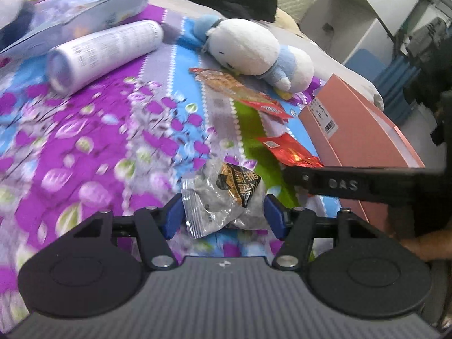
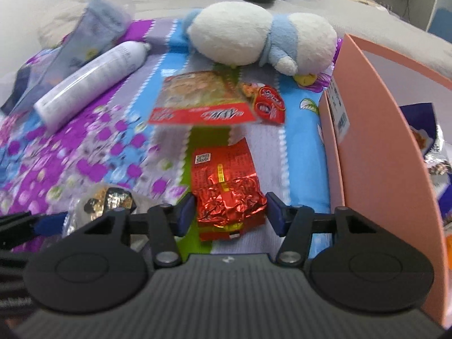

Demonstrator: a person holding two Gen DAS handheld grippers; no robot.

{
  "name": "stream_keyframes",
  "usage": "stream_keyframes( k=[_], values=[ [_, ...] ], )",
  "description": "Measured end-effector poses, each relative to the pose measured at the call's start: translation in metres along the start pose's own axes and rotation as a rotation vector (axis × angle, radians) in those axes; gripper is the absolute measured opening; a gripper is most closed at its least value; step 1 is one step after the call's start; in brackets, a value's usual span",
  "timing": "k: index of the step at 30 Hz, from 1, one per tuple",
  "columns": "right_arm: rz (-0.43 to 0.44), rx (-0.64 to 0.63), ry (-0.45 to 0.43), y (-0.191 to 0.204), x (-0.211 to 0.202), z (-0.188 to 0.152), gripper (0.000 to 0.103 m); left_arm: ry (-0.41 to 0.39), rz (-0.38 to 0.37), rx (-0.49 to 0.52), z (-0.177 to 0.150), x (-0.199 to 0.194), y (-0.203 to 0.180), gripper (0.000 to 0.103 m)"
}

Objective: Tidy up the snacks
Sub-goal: 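Grasp the clear gold-label bag with the left gripper while the right grasps the red foil packet, then lift the clear bag with the left gripper while the right lifts the red foil packet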

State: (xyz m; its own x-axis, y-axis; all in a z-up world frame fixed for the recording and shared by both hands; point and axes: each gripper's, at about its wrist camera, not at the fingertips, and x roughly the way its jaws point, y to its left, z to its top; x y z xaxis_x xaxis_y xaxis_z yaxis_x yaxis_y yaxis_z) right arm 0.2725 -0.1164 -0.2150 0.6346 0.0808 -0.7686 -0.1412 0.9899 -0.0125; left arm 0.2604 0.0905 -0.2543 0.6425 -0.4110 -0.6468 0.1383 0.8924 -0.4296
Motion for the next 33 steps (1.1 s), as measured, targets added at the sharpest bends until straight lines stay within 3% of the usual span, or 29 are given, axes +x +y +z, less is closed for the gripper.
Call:
stream_keyframes(
  k=[14, 20, 23, 26, 27, 30, 33],
  values=[
    [0.060, -0.004, 0.022, 0.005, -0.075, -0.077, 0.057, 0.038, 0.069, -0.080, -0.052, -0.063, -0.006, 0.067],
    [0.084, 0.024, 0.027, 0.008, -0.091, -0.110, 0.057, 0.061, 0.082, -0.037, -0.075, -0.078, -0.017, 0.067],
    [0.094, 0.035, 0.043, 0.005, -0.093, -0.121, 0.058, 0.059, 0.096, -0.037, -0.080, -0.084, -0.021, 0.068],
    [0.096, 0.059, 0.050, -0.003, -0.096, -0.127, 0.059, 0.052, 0.117, -0.045, -0.081, -0.088, -0.022, 0.080],
    [0.097, 0.063, 0.056, -0.005, -0.095, -0.128, 0.062, 0.050, 0.121, -0.048, -0.080, -0.089, -0.022, 0.085],
    [0.117, 0.074, 0.065, -0.013, -0.094, -0.133, 0.086, 0.034, 0.148, -0.049, -0.079, -0.092, -0.023, 0.089],
    [0.126, 0.060, 0.047, -0.016, -0.096, -0.139, 0.086, 0.024, 0.180, -0.026, -0.077, -0.092, -0.027, 0.091]
  ],
)
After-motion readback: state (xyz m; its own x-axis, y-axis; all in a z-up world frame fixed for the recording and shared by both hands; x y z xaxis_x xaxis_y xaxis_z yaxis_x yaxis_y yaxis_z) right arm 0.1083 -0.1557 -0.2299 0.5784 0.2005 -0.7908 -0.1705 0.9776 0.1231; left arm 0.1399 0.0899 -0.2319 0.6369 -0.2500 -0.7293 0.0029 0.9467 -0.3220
